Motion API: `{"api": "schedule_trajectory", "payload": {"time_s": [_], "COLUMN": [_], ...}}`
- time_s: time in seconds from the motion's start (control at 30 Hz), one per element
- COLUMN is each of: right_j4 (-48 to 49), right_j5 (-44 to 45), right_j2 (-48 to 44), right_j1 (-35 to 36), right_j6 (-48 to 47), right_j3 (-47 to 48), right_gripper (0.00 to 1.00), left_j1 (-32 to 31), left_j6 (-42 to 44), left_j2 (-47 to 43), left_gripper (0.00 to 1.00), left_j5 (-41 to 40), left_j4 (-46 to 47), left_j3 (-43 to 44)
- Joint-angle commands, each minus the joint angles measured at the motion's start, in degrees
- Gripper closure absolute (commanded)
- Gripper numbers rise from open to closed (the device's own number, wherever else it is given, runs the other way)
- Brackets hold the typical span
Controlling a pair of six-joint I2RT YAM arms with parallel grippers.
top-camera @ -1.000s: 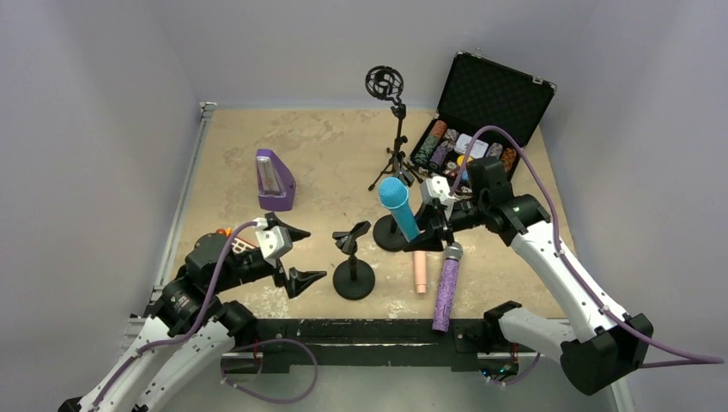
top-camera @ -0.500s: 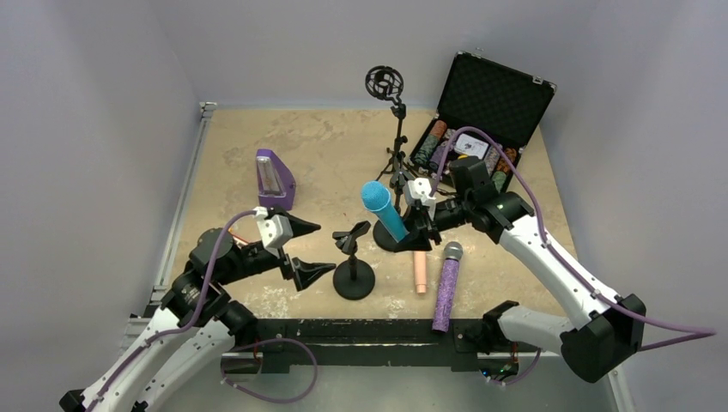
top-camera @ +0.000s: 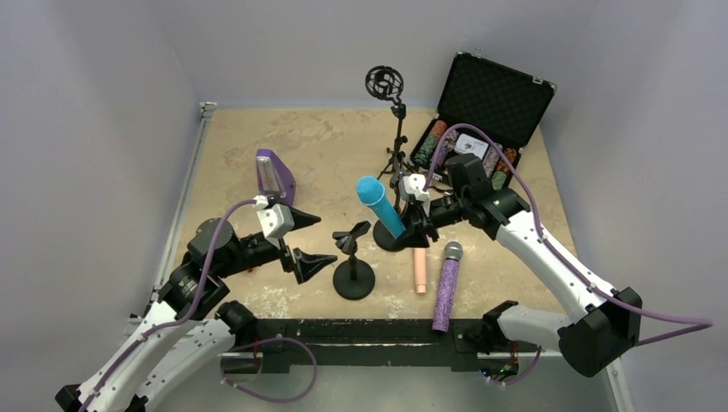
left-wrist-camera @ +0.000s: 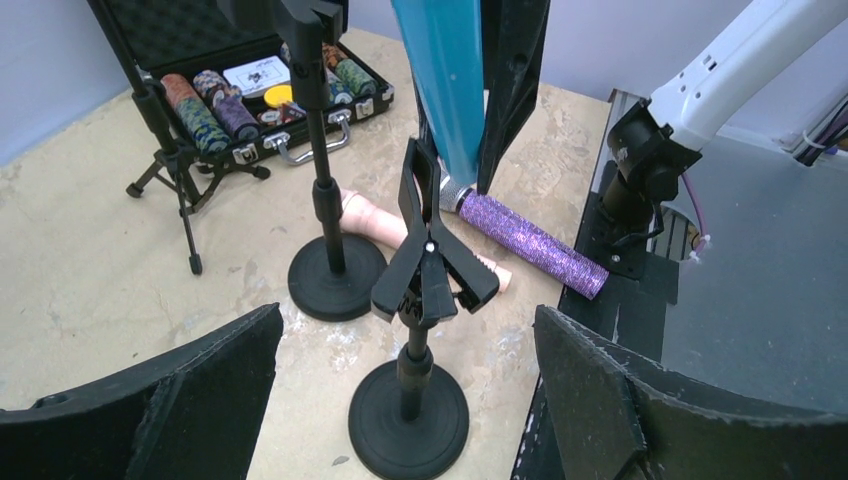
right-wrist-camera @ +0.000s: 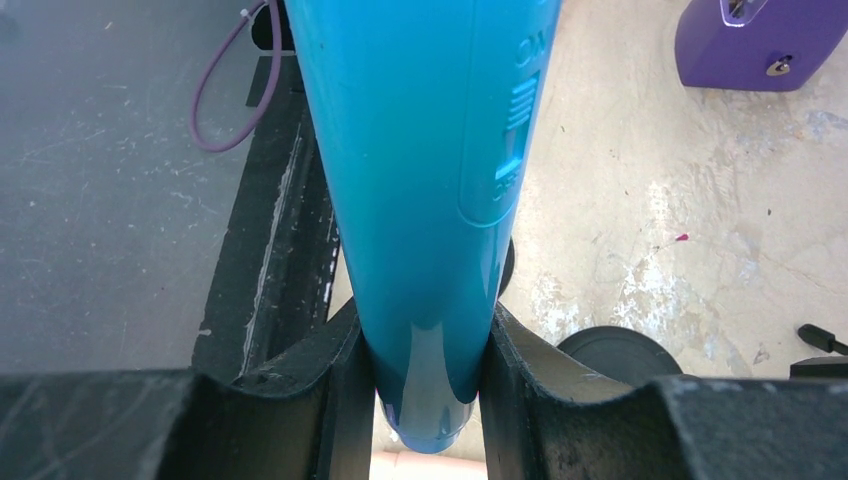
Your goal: Attach the microphones to the stand
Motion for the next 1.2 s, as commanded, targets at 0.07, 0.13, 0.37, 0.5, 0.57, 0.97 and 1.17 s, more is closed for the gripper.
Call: {"api": "schedule_trajectory", "payload": {"time_s": [0.07,0.13,0.37,0.5,0.57,0.97,1.17], "right_j4": [2.4,2.9,4.7,5.6,5.8,6.1,6.0], "right_j5": [0.5,0.7,1.4,1.8,2.1,2.0,1.8], "right_j2": [-0.8,-0.8,0.6,1.3,1.5,3.2,4.2], "right_j1": [0.3,0.3,0.3,0.3,0.3,0.3,0.3], "right_j6": [2.6,3.1,5.8,6.7,6.8,7.8,7.4], "right_j3": [1.7,1.6,2.0,2.3,2.3,3.4,4.0], "right_gripper": [1.0,1.0,1.0,1.0,1.0,1.0,1.0], "left_j1": [-0.9,-1.3,-4.4,-7.1,-7.8,-11.0,-11.8], "left_j6": [0.5,0.8,2.5,3.5,3.3,1.2,0.8], "left_j2": [2.4,2.5,6.8,8.8,9.0,10.8,12.5], "left_gripper": [0.01,0.01,0.01,0.01,0.01,0.01,0.07], "left_j5": [-0.2,-1.1,-3.2,-6.4,-8.0,-13.6,-15.0], "left_j4": [-2.0,-2.1,-1.7,-1.8,-1.8,0.3,1.4], "left_j3": [5.2,5.4,6.8,7.2,7.1,5.3,5.0]}}
